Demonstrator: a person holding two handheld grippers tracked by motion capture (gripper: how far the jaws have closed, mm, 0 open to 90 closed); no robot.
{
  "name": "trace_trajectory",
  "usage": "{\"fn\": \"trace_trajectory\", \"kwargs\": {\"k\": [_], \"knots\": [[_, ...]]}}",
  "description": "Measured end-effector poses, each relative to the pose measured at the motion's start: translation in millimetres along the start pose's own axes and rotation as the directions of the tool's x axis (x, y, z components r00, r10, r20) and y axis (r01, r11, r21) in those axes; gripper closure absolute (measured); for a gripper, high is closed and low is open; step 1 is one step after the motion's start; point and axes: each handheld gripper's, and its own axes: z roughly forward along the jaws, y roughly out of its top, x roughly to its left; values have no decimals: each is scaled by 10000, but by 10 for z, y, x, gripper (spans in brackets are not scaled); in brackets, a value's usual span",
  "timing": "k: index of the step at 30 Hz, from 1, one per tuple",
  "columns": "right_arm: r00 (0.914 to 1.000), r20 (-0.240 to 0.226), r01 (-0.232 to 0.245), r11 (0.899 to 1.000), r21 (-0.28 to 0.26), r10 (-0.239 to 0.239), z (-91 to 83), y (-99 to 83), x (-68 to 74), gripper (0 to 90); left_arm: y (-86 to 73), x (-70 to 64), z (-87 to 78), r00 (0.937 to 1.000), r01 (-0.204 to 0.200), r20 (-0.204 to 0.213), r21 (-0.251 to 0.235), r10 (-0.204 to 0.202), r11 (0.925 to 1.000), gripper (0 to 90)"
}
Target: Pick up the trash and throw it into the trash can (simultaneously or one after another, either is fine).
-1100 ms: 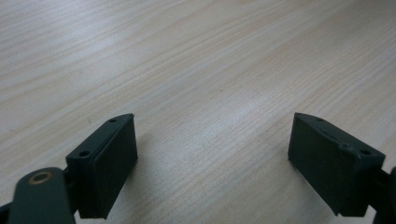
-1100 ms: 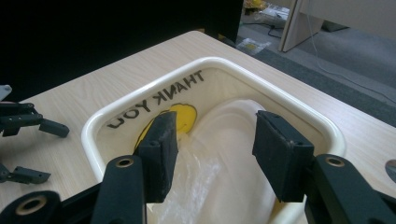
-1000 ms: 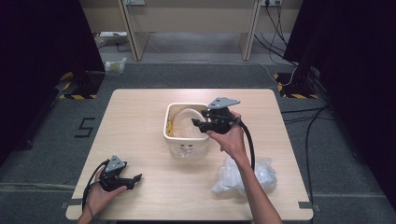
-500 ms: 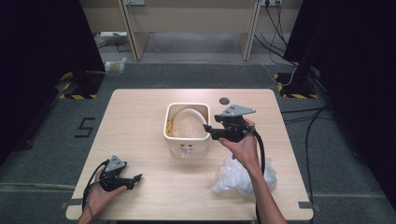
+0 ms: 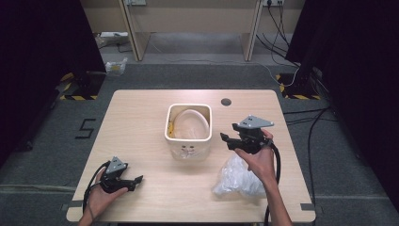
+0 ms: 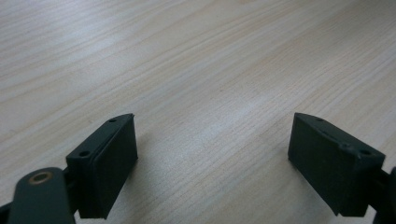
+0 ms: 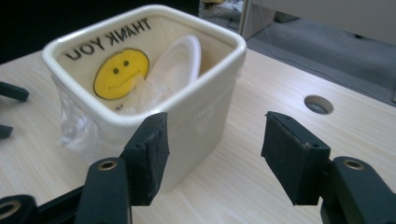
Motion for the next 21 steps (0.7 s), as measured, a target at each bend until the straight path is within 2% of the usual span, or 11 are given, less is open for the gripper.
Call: {"fn": "trace_trajectory", "kwargs": {"k": [6, 21], "knots": [[9998, 167, -47, 9999, 156, 44, -114, -164, -6, 385, 0, 0, 0, 10000, -3, -2, -4, 3, 10000, 146], [9949, 697, -754, 9964, 383, 726, -329, -640, -72, 363, 0, 0, 0, 10000, -5, -2, -1, 5, 10000, 146]]}}
